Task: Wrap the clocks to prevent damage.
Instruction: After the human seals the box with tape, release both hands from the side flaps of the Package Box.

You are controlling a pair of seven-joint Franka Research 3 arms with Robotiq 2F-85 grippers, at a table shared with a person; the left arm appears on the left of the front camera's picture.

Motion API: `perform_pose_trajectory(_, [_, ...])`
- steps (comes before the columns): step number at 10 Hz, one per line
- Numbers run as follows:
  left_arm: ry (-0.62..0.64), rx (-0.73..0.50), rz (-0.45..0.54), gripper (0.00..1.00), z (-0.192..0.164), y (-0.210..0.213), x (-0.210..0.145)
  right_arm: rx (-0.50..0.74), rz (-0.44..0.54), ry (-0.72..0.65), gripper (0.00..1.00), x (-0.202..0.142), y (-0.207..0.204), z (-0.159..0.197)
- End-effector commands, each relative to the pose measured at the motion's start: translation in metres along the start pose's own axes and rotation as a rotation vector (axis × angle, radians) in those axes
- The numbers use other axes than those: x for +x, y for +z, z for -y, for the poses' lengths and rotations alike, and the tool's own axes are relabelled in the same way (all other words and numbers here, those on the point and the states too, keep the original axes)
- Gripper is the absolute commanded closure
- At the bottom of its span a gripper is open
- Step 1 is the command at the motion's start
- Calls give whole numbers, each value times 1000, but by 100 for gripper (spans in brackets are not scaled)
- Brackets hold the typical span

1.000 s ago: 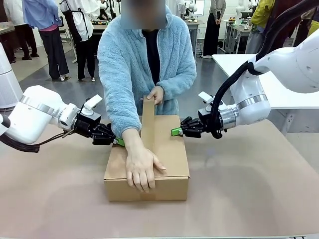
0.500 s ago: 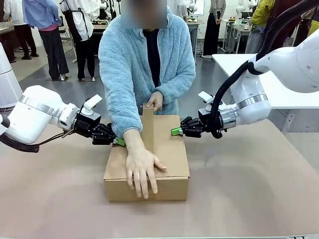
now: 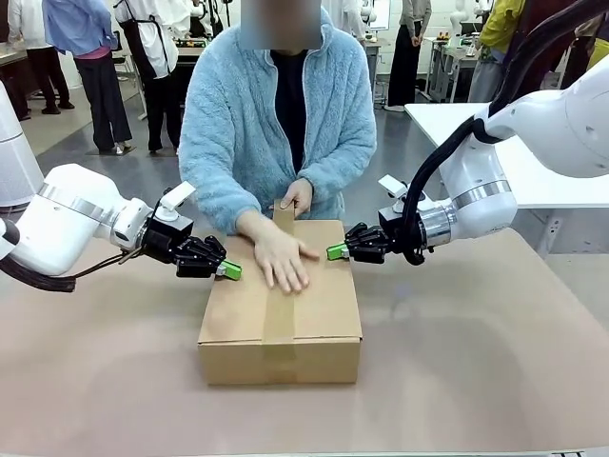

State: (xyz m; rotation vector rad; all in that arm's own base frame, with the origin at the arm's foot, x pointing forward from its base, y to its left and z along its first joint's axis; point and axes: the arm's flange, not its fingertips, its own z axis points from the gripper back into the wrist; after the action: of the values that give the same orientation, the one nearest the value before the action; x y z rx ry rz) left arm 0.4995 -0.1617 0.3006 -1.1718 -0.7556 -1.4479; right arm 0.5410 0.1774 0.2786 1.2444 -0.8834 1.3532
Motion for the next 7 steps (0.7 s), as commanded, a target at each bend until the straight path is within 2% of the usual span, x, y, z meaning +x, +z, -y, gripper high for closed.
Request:
perform_pose_trajectory(1, [-1,4,-3,100,-3,-1,-1,-16,-10,0,99,-1,-2,-1])
perform_pose_trajectory(7, [-1,4,-3,100,-3,-1,-1,-16,-10,0,99,-1,-2,-1])
